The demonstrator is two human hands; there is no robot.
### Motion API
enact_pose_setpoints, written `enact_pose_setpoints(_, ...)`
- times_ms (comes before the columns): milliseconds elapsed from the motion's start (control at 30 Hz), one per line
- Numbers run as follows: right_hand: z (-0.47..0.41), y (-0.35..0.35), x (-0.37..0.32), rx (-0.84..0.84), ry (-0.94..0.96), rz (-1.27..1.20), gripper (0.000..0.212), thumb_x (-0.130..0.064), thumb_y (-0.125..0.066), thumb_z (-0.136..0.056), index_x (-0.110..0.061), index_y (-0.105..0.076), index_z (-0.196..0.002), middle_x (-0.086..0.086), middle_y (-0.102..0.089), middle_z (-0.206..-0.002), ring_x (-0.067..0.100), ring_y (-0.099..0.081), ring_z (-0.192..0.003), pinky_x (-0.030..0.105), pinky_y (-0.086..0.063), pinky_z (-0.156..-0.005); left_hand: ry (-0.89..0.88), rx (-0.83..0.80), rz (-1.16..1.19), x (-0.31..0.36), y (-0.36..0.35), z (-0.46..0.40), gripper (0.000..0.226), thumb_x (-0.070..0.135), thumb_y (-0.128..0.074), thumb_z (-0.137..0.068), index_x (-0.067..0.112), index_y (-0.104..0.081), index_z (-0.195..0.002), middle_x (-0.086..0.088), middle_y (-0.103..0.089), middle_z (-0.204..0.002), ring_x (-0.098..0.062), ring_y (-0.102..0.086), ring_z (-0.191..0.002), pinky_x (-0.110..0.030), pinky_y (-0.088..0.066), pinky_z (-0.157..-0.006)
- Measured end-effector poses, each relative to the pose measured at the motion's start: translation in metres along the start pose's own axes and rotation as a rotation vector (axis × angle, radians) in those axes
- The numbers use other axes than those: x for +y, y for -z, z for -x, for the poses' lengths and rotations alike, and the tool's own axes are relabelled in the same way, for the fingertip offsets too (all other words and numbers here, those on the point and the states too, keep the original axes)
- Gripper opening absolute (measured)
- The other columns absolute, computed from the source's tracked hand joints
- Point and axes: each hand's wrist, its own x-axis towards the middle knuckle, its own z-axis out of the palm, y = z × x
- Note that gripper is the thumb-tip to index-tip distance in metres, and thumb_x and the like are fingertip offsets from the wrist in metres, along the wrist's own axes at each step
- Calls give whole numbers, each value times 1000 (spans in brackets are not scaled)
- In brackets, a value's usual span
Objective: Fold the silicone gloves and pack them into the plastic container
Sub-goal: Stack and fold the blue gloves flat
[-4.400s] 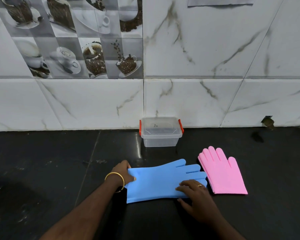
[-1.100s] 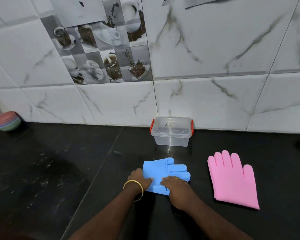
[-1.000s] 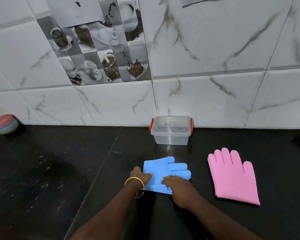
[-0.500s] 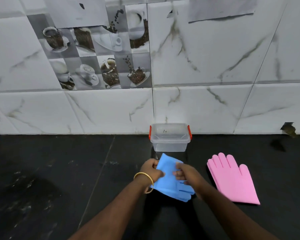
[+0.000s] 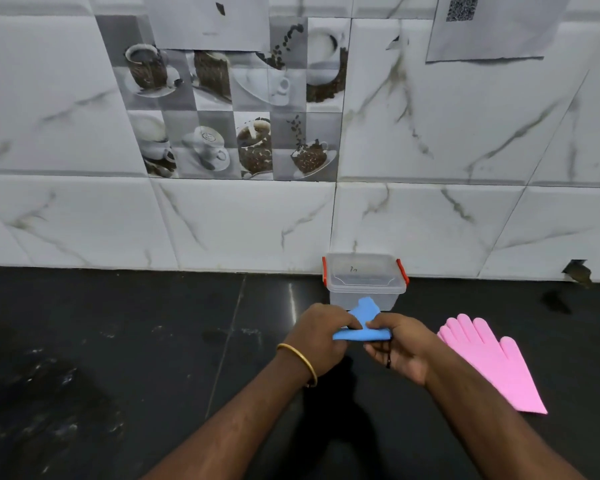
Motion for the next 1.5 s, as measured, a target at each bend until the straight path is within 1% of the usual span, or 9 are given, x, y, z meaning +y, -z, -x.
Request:
enact_pose_setpoints(67, 3, -13, 10, -7, -2, -54, 20, 3, -58, -84, 4, -61, -104, 17, -74, -72, 23, -70, -59, 28, -57, -47, 179, 81, 385, -7, 9, 22, 29, 20, -82, -70, 20, -75, -98, 4, -73, -99, -4, -66, -89, -15, -49, -77)
enact_pose_setpoints(167, 6, -29, 30, -26, -10, -92, 26, 5, -59, -81, 6, -63, -107, 17, -75, -80, 23, -71, -65, 29, -56, -50, 838, 408, 905, -17, 9, 50, 39, 39, -81, -71, 20, -69, -103, 0, -69, -105, -2, -65, -85, -19, -51, -69)
enact_pose_setpoints(300, 6, -50, 53, -40, -18, -123, 25, 5, -60, -81, 7, -66, -105, 17, -76, -85, 23, -72, -66, 30, -57, -52, 1502, 83, 1430, -41, 14, 92, 69, 61, -71, -70, 0, -65, -102, -16, -63, -92, -31, -64, -80, -34, -53, -66)
enact_pose_setpoints(367, 4, -60, 57, -43, -30, -121, 25, 6, -58, -81, 7, -65, -105, 18, -76, -86, 24, -72, -67, 29, -57, -52, 1460, 38, 1638, -48, 20, 98, 60, 45, -71, -77, -6, -65, -108, -21, -65, -86, -32, -66, -73, -34, -56, -62)
enact_pose_setpoints(533, -7, -87, 43, -80, 60, -147, 28, 8, -53, -83, 2, -64, -109, 16, -73, -91, 27, -69, -77, 32, -58, -58, 1205, 305, 1430, -59, 46, 66, 16, 3, -57, -89, 1, -62, -104, -16, -70, -80, -24, -64, -66, -24, -54, -47)
enact_pose_setpoints(633, -16, -96, 33, -182, 205, -163, 31, 7, -54, -85, -5, -64, -111, 14, -75, -106, 31, -70, -96, 44, -58, -79, 959, 421, 1385, -72, 64, 56, 25, -4, -61, -85, 1, -64, -110, -20, -72, -104, -32, -70, -90, -35, -60, -63)
enact_pose_setpoints(700, -23, -97, 40, -172, 268, -114, 26, 4, -57, -87, -7, -64, -109, 12, -76, -105, 27, -72, -92, 42, -61, -74, 896, 473, 1309, -82, 66, 58, 33, -5, -64, -83, 4, -62, -114, -18, -72, -109, -35, -68, -100, -46, -59, -79)
enact_pose_setpoints(967, -66, -73, 151, 178, 269, 684, 12, -10, -65, -89, -4, -63, -99, 10, -67, -100, 19, -62, -85, 31, -51, -76, 1213, 377, 815, -121, -10, 101, 41, -19, -67, -74, -9, -61, -113, -27, -69, -108, -37, -66, -94, -51, -55, -88)
enact_pose_setpoints(1500, -71, -41, 145, -27, 171, 645, 29, -11, -74, -82, -14, -62, -109, -1, -71, -101, 10, -69, -89, 21, -56, -72, 1188, 270, 319, -130, -26, 97, 31, 2, -76, -68, 9, -72, -98, -5, -70, -87, -23, -66, -82, -29, -52, -75)
